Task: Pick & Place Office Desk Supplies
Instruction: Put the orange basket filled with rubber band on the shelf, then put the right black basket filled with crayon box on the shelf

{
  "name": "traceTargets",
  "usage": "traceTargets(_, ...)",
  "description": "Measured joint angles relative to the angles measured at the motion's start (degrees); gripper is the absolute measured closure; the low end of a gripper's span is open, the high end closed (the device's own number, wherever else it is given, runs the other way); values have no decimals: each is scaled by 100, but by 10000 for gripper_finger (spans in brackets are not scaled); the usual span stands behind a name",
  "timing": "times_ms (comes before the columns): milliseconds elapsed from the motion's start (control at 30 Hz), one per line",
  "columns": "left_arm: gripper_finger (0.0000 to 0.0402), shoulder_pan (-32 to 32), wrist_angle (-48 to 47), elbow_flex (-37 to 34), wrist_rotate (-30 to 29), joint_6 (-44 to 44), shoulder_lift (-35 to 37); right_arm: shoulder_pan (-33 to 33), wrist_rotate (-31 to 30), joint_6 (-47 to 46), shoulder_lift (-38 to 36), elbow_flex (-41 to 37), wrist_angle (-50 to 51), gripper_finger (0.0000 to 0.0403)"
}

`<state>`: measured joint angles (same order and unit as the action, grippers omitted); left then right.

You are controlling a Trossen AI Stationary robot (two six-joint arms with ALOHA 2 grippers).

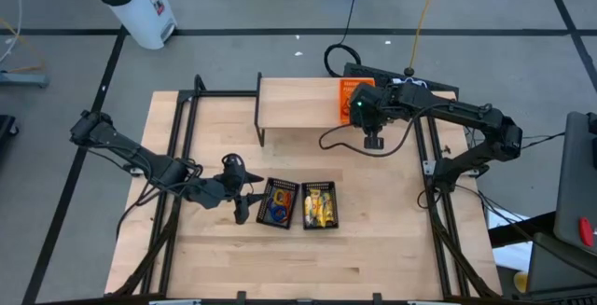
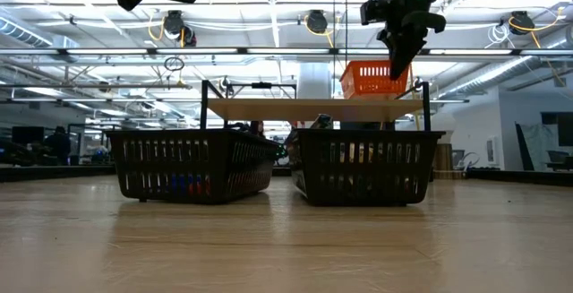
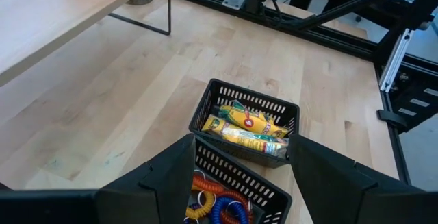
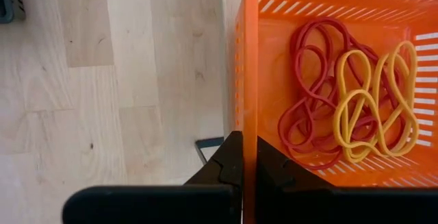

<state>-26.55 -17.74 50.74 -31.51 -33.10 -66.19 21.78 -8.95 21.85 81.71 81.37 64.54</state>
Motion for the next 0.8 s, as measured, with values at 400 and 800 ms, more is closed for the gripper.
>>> traceTargets(400,165,0,0,0,4,0,0,0,15,-28,0,0,3,391)
traceTargets(800,165,0,0,0,7,2,-2,0,-2,-162,0,0,-3,319)
